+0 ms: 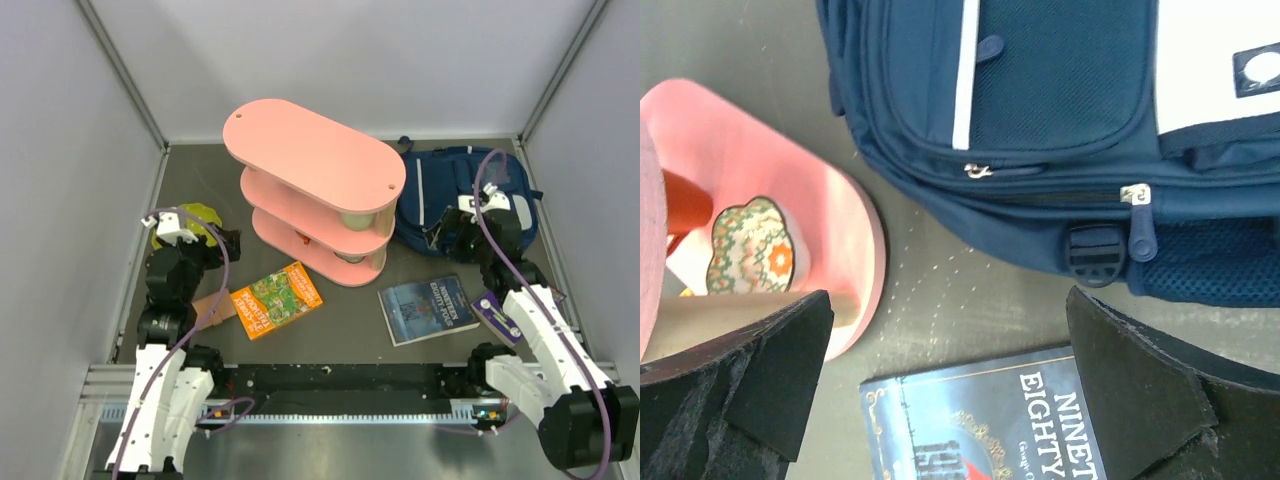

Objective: Pack the student bag
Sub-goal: Move the distractor to the center of the board.

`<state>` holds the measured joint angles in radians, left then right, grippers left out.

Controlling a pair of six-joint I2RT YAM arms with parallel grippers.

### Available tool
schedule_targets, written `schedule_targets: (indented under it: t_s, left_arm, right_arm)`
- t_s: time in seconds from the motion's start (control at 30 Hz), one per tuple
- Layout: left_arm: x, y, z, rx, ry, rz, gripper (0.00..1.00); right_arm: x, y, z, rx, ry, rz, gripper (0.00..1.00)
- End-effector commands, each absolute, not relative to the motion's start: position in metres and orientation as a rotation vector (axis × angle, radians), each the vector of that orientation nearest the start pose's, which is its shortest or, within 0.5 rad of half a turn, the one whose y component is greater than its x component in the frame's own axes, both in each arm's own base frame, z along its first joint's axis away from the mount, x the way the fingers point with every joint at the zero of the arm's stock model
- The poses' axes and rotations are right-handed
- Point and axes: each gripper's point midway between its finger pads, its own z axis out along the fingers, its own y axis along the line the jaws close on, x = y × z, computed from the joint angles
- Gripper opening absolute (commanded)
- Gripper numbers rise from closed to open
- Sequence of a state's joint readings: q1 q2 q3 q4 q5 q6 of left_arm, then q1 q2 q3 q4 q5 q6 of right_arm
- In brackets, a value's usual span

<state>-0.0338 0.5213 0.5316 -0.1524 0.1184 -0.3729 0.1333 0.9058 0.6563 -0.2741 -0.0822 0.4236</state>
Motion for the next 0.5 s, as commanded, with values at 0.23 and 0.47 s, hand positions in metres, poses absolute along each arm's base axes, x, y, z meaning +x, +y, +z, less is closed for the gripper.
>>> schedule_targets:
  t_s: [0.23,0.47]
  left_arm:
    - [0.246,-0.045,0.244,-0.204,1.736,-0.405,0.98]
    - [0.226,-0.025,0.236,-0.363,1.736,-0.341,0.99]
  right_arm:
    - [0.279,0.092,0.201,0.166,2.036,0.565,0.99]
    - [0.266,0.096,0.195,0.181,2.057,0.609,0.99]
